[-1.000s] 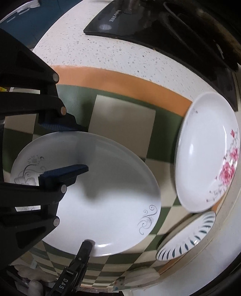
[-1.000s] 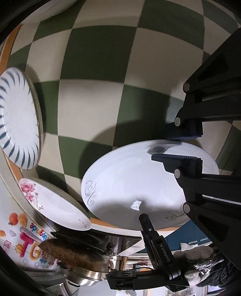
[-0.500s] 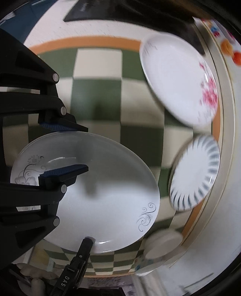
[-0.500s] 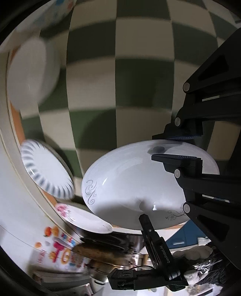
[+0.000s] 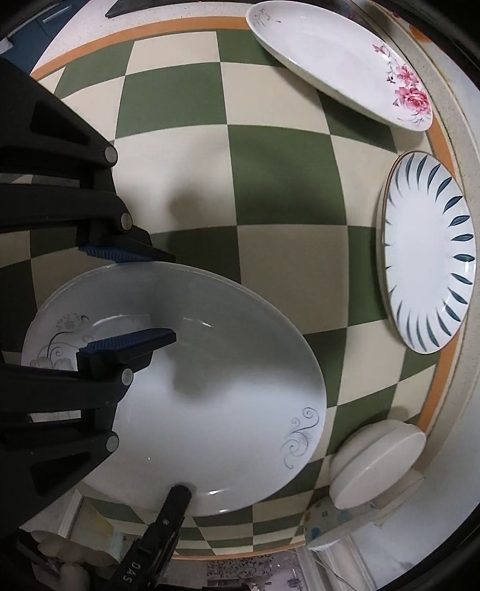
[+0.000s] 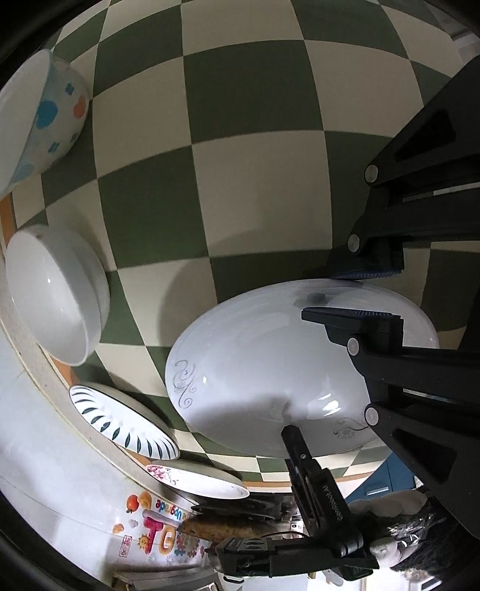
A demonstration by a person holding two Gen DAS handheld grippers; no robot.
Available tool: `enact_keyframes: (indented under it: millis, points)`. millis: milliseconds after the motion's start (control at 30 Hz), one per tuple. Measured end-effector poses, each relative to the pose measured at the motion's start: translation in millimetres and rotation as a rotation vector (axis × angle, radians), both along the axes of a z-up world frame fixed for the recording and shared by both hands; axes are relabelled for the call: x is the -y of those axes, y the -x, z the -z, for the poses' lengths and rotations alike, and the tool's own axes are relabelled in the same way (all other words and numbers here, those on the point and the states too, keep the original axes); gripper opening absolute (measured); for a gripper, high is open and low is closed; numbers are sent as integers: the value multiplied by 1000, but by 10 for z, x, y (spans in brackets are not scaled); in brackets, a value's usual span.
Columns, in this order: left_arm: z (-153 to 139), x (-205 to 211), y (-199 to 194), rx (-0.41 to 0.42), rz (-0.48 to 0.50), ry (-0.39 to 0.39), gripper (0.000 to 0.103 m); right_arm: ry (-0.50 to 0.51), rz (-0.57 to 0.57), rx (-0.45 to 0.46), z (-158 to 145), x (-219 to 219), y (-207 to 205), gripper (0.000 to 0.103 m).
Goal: Organize plates and bowls
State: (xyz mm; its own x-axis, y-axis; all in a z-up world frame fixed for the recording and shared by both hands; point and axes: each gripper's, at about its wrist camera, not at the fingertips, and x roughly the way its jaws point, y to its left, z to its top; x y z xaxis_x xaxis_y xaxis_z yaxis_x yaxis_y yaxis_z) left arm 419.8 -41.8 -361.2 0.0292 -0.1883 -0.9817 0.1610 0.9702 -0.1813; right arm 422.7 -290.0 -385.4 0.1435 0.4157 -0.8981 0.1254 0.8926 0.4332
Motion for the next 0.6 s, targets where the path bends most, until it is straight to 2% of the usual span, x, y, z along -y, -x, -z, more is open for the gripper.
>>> enact_keyframes:
  millis: [500, 600]
  points:
    - [18, 275, -47, 20, 0, -51, 31, -6, -9, -28, 147, -13, -61, 15]
    - [-41, 244, -44, 9, -22, -47, 31, -23, 5, -68, 146, 14, -90, 16]
